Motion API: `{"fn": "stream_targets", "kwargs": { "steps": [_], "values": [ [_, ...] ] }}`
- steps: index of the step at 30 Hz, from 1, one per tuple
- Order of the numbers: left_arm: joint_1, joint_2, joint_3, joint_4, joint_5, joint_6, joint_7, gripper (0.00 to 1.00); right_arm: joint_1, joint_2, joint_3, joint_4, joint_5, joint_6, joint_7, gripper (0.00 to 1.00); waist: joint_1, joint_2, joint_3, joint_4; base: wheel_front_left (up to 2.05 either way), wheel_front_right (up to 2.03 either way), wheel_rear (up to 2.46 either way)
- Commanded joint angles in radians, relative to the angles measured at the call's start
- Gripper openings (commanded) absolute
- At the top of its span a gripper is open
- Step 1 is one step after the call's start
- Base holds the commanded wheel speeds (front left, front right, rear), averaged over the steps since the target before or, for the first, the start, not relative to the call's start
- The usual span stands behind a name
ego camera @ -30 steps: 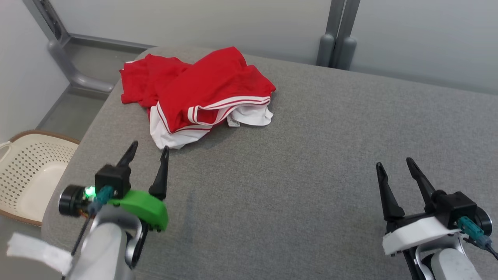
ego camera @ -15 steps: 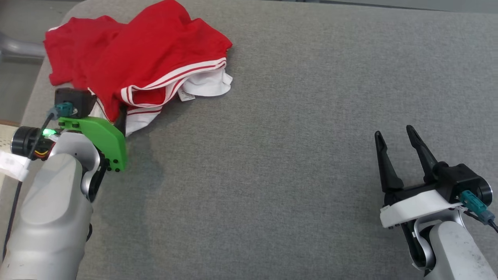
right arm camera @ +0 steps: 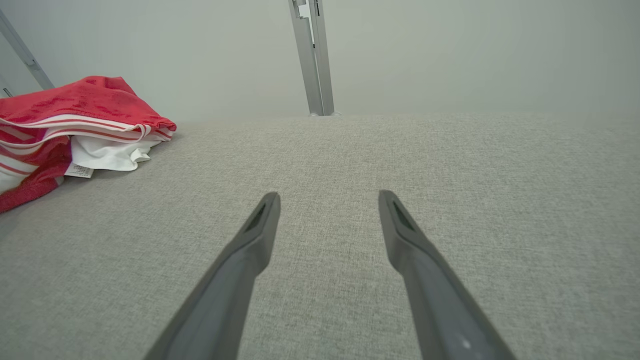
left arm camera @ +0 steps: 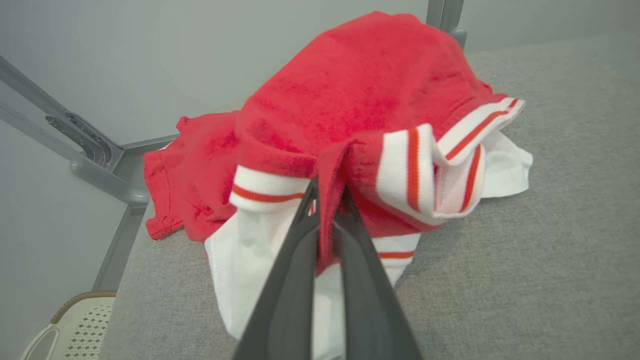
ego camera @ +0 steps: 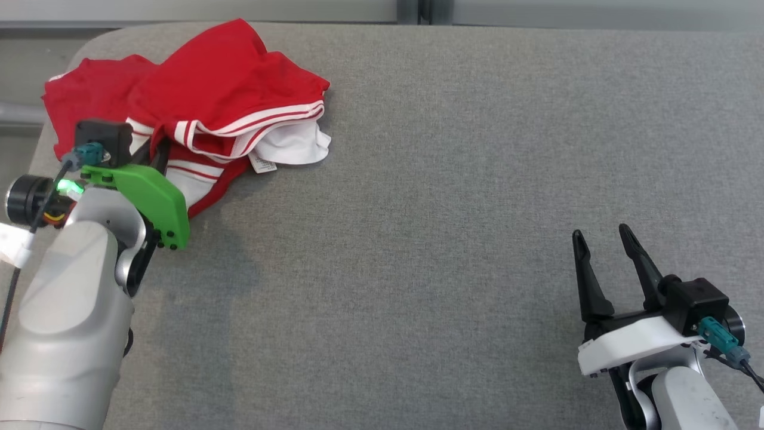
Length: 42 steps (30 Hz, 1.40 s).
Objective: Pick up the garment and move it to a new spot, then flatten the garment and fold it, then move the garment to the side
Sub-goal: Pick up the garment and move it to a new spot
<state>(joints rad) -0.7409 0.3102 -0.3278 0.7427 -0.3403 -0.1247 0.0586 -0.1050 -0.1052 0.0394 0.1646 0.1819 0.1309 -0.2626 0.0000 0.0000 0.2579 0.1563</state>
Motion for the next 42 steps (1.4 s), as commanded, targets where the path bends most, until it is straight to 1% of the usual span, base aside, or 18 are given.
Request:
{"fn": "stream_targets", "kwargs": {
  "steps": [1, 4, 8, 12, 15, 18, 22, 24, 25, 29, 32, 35, 39, 41, 42],
  "values": [
    [-0.017, 0.014, 0.005, -0.04, -0.02, -0.003, -0.004, 0.0, 0.013, 0.004, 0.002, 0.003, 0.002, 0.0, -0.003, 1.0, 0.0, 0.0, -0.062, 0.012, 0.0, 0.0, 0.0],
    [-0.011, 0.035, 0.004, -0.151, -0.041, -0.004, 0.016, 0.0, 0.026, 0.014, 0.001, 0.003, 0.006, 0.0, -0.003, 1.0, 0.0, 0.0, -0.093, 0.0, 0.0, 0.0, 0.0],
    [0.012, 0.061, 0.004, -0.35, -0.085, -0.006, 0.075, 0.0, 0.046, 0.025, 0.002, 0.006, 0.008, 0.0, -0.003, 1.0, 0.0, 0.0, -0.126, -0.029, 0.0, 0.0, 0.0],
    [0.037, 0.076, 0.005, -0.574, -0.134, -0.005, 0.156, 0.0, 0.066, 0.035, -0.009, 0.006, 0.01, 0.0, -0.003, 1.0, 0.0, 0.0, -0.15, -0.066, 0.0, 0.0, 0.0],
    [0.06, 0.084, 0.002, -0.743, -0.159, 0.008, 0.225, 0.0, 0.077, 0.039, -0.014, 0.005, 0.009, 0.0, -0.003, 1.0, 0.0, 0.0, -0.164, -0.104, 0.0, 0.0, 0.0],
    [0.076, 0.093, -0.008, -0.879, -0.183, 0.019, 0.294, 0.0, 0.082, 0.043, -0.021, 0.0, 0.006, 0.0, -0.003, 1.0, 0.0, 0.0, -0.171, -0.143, 0.0, 0.0, 0.0],
    [0.075, 0.071, -0.029, -1.03, -0.228, 0.03, 0.371, 0.0, 0.083, 0.046, -0.027, -0.003, 0.005, 0.0, -0.003, 1.0, 0.0, 0.0, -0.174, -0.2, 0.0, 0.0, 0.0],
    [0.059, 0.049, -0.043, -1.082, -0.26, 0.033, 0.398, 0.0, 0.079, 0.047, -0.025, -0.003, 0.007, 0.0, -0.003, 1.0, 0.0, 0.0, -0.172, -0.23, 0.0, 0.0, 0.0],
    [0.05, 0.028, -0.052, -1.104, -0.282, 0.038, 0.412, 0.0, 0.076, 0.048, -0.025, -0.003, 0.008, 0.0, -0.003, 1.0, 0.0, 0.0, -0.169, -0.246, 0.0, 0.0, 0.0],
    [0.017, -0.016, -0.084, -1.126, -0.323, 0.05, 0.455, 0.0, 0.06, 0.05, -0.011, 0.0, 0.017, 0.0, -0.003, 1.0, 0.0, 0.0, -0.158, -0.308, 0.0, 0.0, 0.0],
    [-0.005, -0.058, -0.104, -1.099, -0.333, 0.056, 0.452, 0.0, 0.051, 0.051, -0.003, 0.005, 0.023, 0.0, -0.003, 1.0, 0.0, 0.0, -0.146, -0.359, 0.0, 0.0, 0.0],
    [-0.018, -0.079, -0.125, -1.038, -0.315, 0.058, 0.441, 0.0, 0.045, 0.052, -0.002, 0.007, 0.027, 0.0, -0.003, 1.0, 0.0, 0.0, -0.137, -0.397, 0.0, 0.0, 0.0],
    [0.003, -0.117, -0.145, -0.856, -0.296, 0.069, 0.39, 0.0, 0.032, 0.053, -0.002, 0.012, 0.031, 0.0, -0.003, 1.0, 0.0, 0.0, -0.12, -0.441, 0.0, 0.0, 0.0],
    [0.023, -0.134, -0.155, -0.728, -0.278, 0.076, 0.343, 0.0, 0.032, 0.054, 0.0, 0.013, 0.035, 0.0, -0.003, 1.0, 0.0, 0.0, -0.114, -0.457, 0.0, 0.0, 0.0],
    [0.032, -0.149, -0.164, -0.632, -0.257, 0.079, 0.301, 0.0, 0.03, 0.054, 0.003, 0.013, 0.039, 0.0, -0.003, 1.0, 0.0, 0.0, -0.111, -0.464, 0.0, 0.0, 0.0]
  ]
}}
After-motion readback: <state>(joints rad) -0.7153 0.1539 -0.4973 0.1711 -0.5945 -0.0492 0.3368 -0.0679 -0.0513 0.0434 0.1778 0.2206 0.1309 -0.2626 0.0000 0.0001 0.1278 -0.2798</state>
